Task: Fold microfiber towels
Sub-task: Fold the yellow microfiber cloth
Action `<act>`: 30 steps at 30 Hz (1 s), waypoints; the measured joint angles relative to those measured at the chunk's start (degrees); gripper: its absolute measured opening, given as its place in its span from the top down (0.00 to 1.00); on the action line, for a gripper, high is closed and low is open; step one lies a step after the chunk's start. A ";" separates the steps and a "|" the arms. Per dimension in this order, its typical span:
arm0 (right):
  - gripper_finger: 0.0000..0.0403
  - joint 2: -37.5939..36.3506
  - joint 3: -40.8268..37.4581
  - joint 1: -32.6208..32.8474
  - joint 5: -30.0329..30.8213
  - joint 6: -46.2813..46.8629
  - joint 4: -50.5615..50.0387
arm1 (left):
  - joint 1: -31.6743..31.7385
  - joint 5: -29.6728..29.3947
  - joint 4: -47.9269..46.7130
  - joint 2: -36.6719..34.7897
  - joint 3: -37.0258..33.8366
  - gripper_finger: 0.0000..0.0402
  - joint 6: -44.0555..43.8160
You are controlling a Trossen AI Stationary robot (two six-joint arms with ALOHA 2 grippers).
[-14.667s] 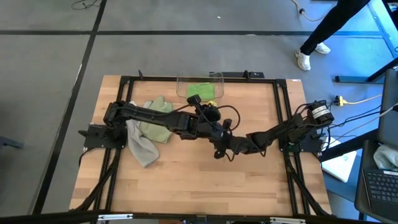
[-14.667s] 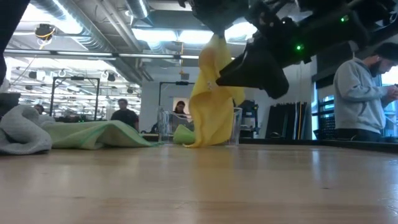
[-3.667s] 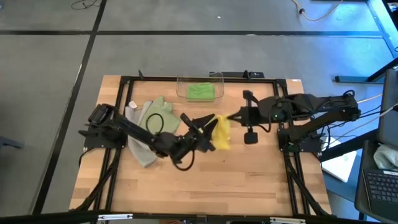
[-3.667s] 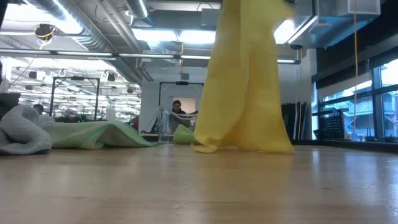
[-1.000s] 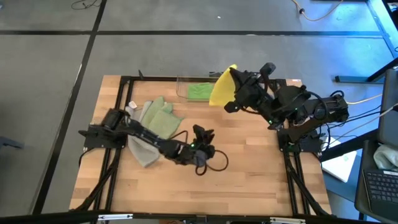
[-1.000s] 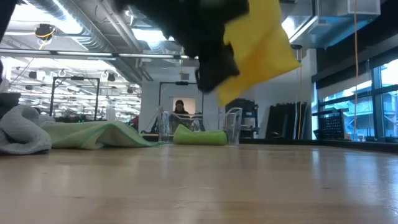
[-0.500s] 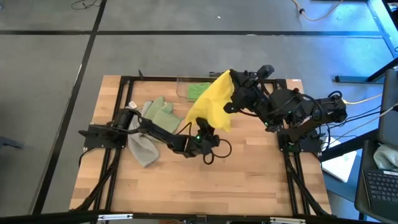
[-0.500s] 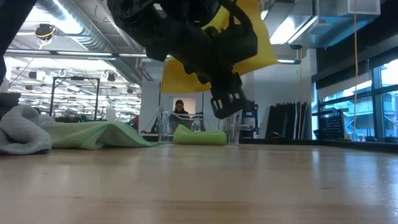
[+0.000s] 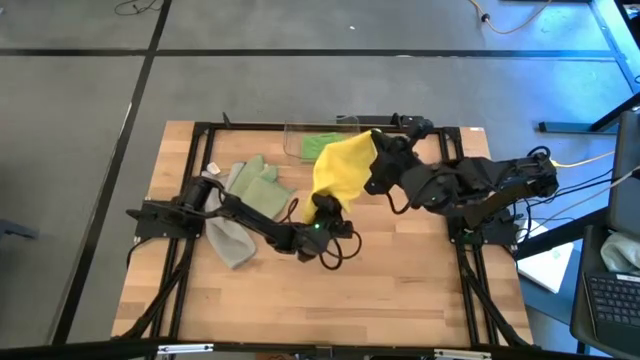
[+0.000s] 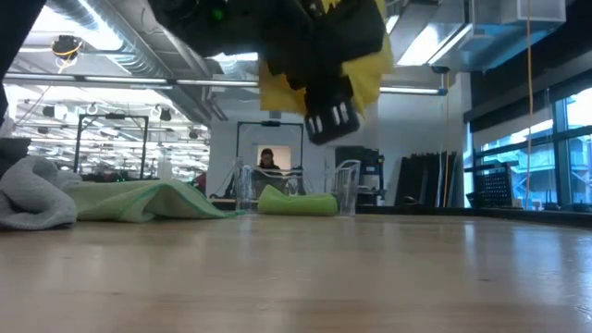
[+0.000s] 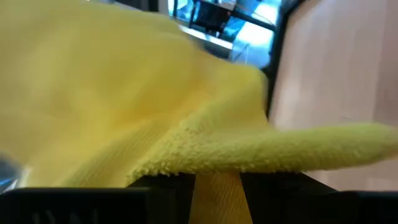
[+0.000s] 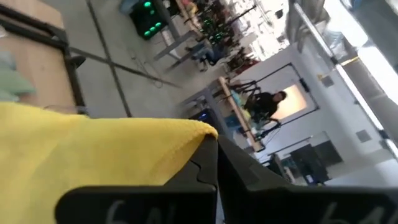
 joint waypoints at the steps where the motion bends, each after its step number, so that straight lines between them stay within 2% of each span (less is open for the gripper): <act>1: 1.00 0.00 0.00 0.00 -0.24 1.86 -1.90 | -0.02 -0.04 0.19 -0.41 0.05 0.72 0.00; 4: 1.00 0.00 0.00 0.00 -0.39 7.86 -8.36 | 0.02 -0.98 -0.25 -1.35 0.06 0.72 -0.88; 7: 1.00 -0.04 0.00 0.00 -3.56 17.95 -18.09 | 0.04 -1.72 -0.21 -1.50 0.06 0.72 -1.32; 9: 1.00 -0.04 0.00 -0.03 -9.07 27.10 -26.13 | -0.10 -1.76 -0.35 -1.50 0.04 0.72 -1.47; 13: 1.00 -0.08 -1.99 -0.28 -26.79 40.67 -36.11 | -1.27 -1.92 -1.06 -1.48 0.04 0.72 -2.86; 16: 1.00 -0.04 -4.86 0.46 -35.21 43.74 -37.37 | -3.76 -2.61 -0.95 -1.48 0.04 0.72 -3.23; 24: 1.00 -0.04 -8.87 2.13 -34.89 44.54 -36.78 | -13.52 -3.40 -0.96 -1.48 0.04 0.72 -13.13; 30: 1.00 -0.04 -8.88 3.20 -45.79 48.81 -37.16 | -21.12 -2.28 -1.06 -1.46 0.04 0.72 -23.73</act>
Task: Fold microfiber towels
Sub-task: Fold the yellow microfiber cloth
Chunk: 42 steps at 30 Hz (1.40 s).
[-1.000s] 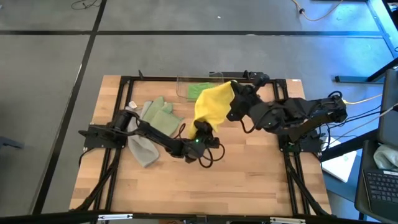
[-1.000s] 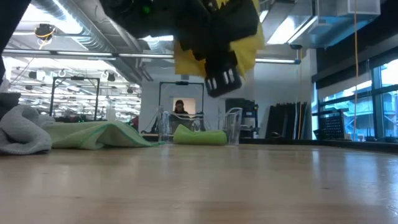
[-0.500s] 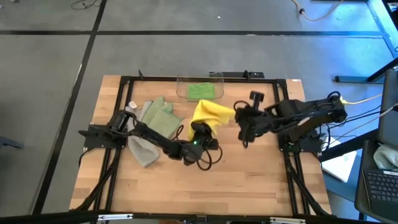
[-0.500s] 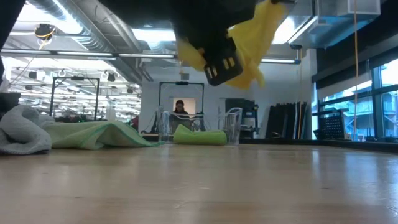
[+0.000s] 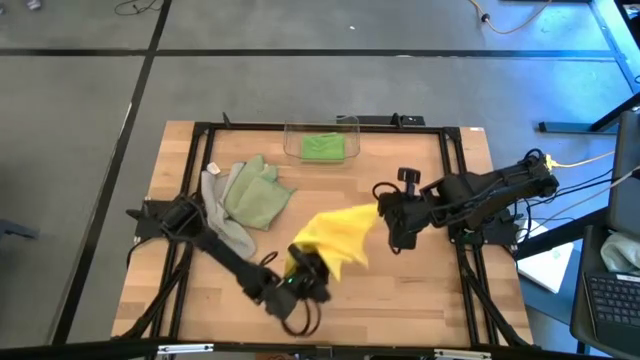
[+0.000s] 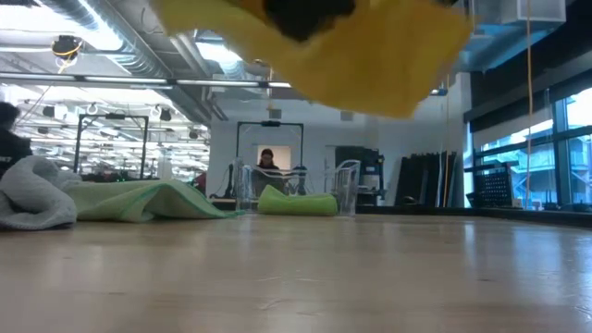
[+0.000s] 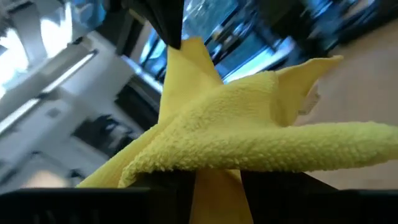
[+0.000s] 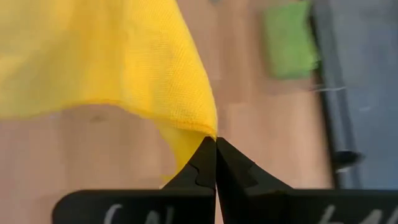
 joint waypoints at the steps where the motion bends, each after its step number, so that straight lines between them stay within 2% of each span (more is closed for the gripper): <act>1: 1.00 0.00 -0.22 0.54 -1.34 0.36 0.34 | -0.89 0.76 -0.41 0.00 0.00 0.72 -2.05; 6: 1.00 -0.03 -5.79 2.06 -2.62 2.90 4.33 | -3.37 5.03 -4.96 0.04 0.00 0.72 -10.58; 13: 1.00 0.03 -25.08 2.28 -5.68 7.49 19.64 | -2.34 15.62 -22.12 0.07 -0.02 0.72 -30.52; 18: 1.00 0.04 -35.71 3.68 -4.29 12.07 27.88 | -0.58 25.20 -28.85 0.09 -0.02 0.72 -39.46; 25: 1.00 0.04 -42.00 1.86 7.37 13.41 29.27 | 2.45 41.58 -29.66 0.08 -0.02 0.72 -43.30; 29: 0.99 0.04 -45.51 -1.92 2.78 13.27 32.08 | 3.50 48.33 -31.11 0.09 -0.02 0.72 -46.29; 31: 0.98 0.04 -47.80 -3.23 1.09 12.03 34.53 | 3.62 50.45 -31.78 0.09 -0.02 0.72 -47.26; 34: 0.96 0.04 -50.69 -5.40 2.29 9.58 37.60 | 3.57 52.80 -32.83 0.09 -0.02 0.72 -47.87; 42: 0.94 0.04 -51.61 -14.89 16.48 5.30 39.37 | 3.51 56.48 -36.97 0.09 -0.02 0.72 -48.06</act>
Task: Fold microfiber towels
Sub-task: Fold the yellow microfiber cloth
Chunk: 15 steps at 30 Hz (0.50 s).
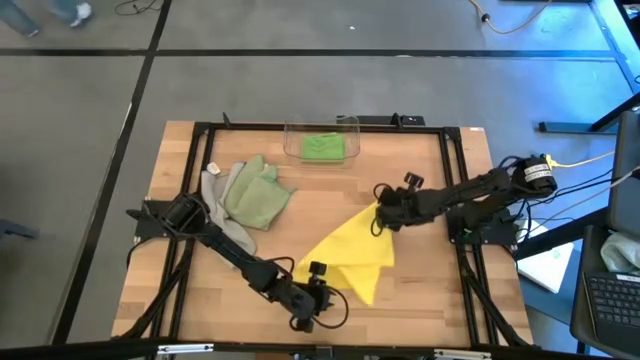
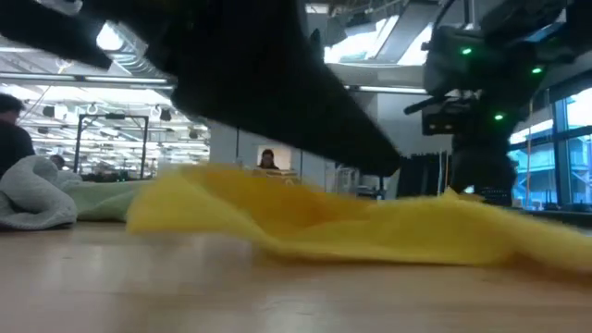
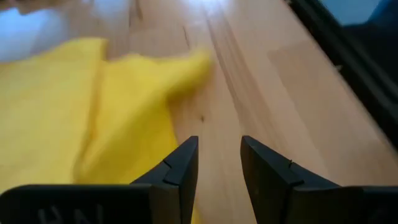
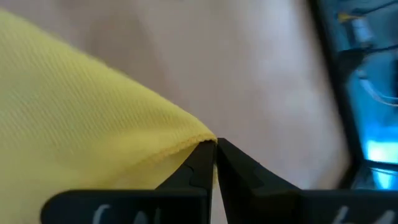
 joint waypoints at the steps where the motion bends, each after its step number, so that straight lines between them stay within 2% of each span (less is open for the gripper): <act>1: 0.94 0.00 0.44 -0.93 1.25 -1.15 0.05 | 0.00 0.00 -0.58 0.00 0.00 0.72 0.02; 7: 0.94 -0.66 4.79 -1.40 6.80 -7.32 -0.36 | 0.07 -0.33 -3.02 0.00 0.00 0.72 -0.20; 11: 0.94 -3.70 8.44 1.22 7.19 -13.85 -0.91 | 0.07 -1.50 -4.21 0.00 0.00 0.72 -0.18; 15: 0.94 -8.11 11.96 2.84 8.08 -16.04 -1.40 | 0.32 -5.19 -4.06 0.00 0.00 0.72 1.52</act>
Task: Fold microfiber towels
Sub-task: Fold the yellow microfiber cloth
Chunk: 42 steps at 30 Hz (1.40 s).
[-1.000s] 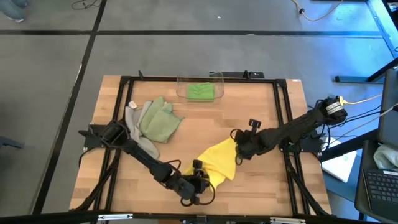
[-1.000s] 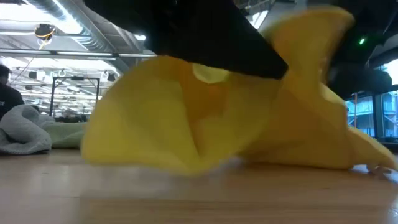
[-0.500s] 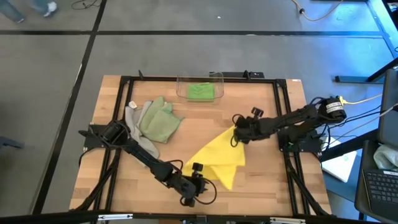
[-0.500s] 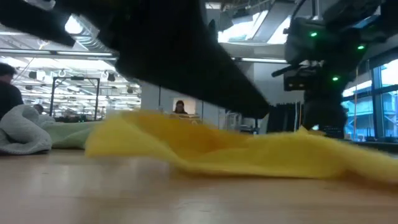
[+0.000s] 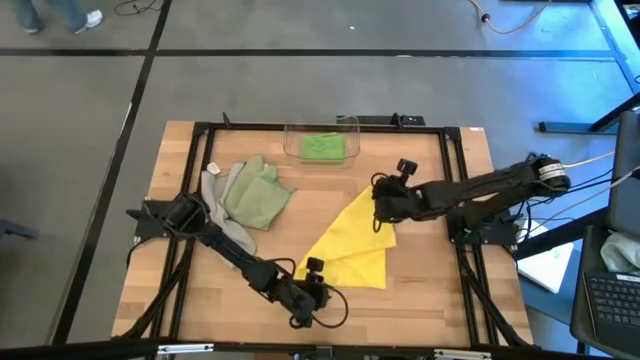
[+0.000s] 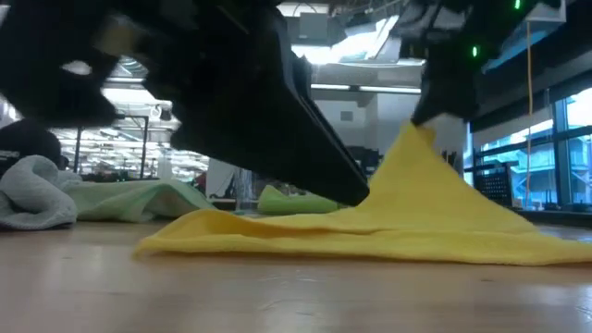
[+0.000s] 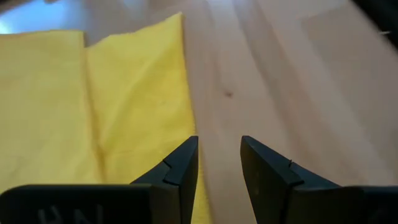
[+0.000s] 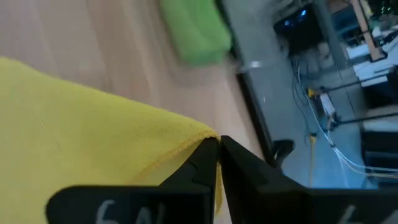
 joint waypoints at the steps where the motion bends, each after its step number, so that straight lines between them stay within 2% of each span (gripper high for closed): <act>1: 0.94 -1.05 0.70 0.02 -0.24 0.06 -0.65 | 0.22 -0.91 0.11 0.00 0.00 0.72 0.08; 8: 0.94 -6.74 0.91 -2.38 -3.12 0.07 -4.14 | 2.15 -2.21 0.37 0.00 0.00 0.72 -0.14; 16: 0.91 -5.97 -2.08 -7.07 -8.40 -3.08 0.06 | 2.48 -2.16 0.80 0.00 0.00 0.72 -0.22; 19: 0.80 -5.47 -4.18 -8.90 -10.93 -6.43 4.48 | 2.34 -2.14 0.81 0.00 0.00 0.72 -0.27; 22: 0.64 -5.01 -5.80 -10.11 -11.92 -8.77 7.20 | 2.15 -2.13 0.81 -0.02 0.00 0.72 -0.25; 27: 0.33 -5.14 -6.44 -10.22 -6.67 -11.67 9.92 | 2.35 -2.05 0.83 0.00 0.00 0.72 -0.35; 30: 0.22 -6.16 -5.12 -9.45 -7.19 -10.09 9.51 | 2.87 -2.10 0.74 0.00 0.00 0.72 -0.41; 31: 0.20 -6.68 -4.56 -8.78 -8.75 -8.81 9.41 | 3.02 -2.11 0.50 0.00 0.00 0.72 -0.42; 33: 0.18 -7.93 -3.69 -6.82 -15.91 -5.90 8.82 | 3.31 -2.13 -0.21 0.00 0.00 0.72 -0.45; 38: 0.19 -9.14 -4.14 0.98 -44.42 2.64 8.83 | 3.13 -3.47 -2.70 0.00 0.00 0.72 -0.21; 40: 0.21 -8.75 -6.46 5.82 -49.21 5.31 10.06 | 3.05 -6.37 -3.17 0.00 0.00 0.72 -0.21; 42: 0.22 -8.12 -9.94 10.84 -48.09 8.05 12.35 | 3.22 -9.87 -2.94 0.00 0.00 0.72 -0.21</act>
